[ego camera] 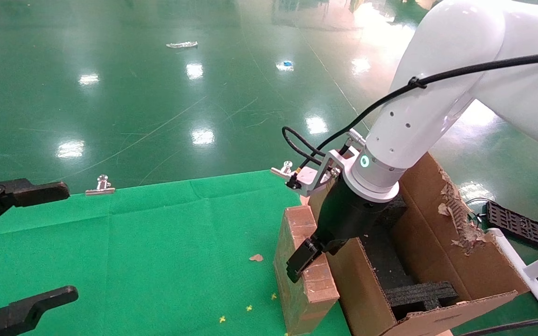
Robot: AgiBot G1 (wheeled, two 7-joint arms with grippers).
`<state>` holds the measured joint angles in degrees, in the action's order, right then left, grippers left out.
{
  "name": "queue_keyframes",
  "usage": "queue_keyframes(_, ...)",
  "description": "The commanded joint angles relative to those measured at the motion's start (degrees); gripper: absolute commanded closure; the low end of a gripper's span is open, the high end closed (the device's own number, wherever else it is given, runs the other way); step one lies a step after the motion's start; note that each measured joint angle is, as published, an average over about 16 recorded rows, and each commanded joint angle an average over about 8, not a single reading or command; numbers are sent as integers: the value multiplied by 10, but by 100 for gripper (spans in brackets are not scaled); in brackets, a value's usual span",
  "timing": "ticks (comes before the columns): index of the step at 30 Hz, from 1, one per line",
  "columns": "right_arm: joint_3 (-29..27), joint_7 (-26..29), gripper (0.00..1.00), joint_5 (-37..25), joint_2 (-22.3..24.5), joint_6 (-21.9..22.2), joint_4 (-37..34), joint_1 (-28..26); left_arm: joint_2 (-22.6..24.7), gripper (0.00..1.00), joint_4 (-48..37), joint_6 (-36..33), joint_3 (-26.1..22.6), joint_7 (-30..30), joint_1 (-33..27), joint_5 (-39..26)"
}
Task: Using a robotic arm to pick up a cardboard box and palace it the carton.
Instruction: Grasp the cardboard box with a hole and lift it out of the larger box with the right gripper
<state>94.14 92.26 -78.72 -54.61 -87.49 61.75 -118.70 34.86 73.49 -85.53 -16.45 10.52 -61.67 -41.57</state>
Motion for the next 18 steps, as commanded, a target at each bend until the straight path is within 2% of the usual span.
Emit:
queue_keyframes(1,2,4,100,-2,-1,1,4,1,0,100,0,0,0,0,0,0)
queue_keyframes(18,9,20,100,-11,12,11,25,7,0,100,0,0,-1,0,0,0)
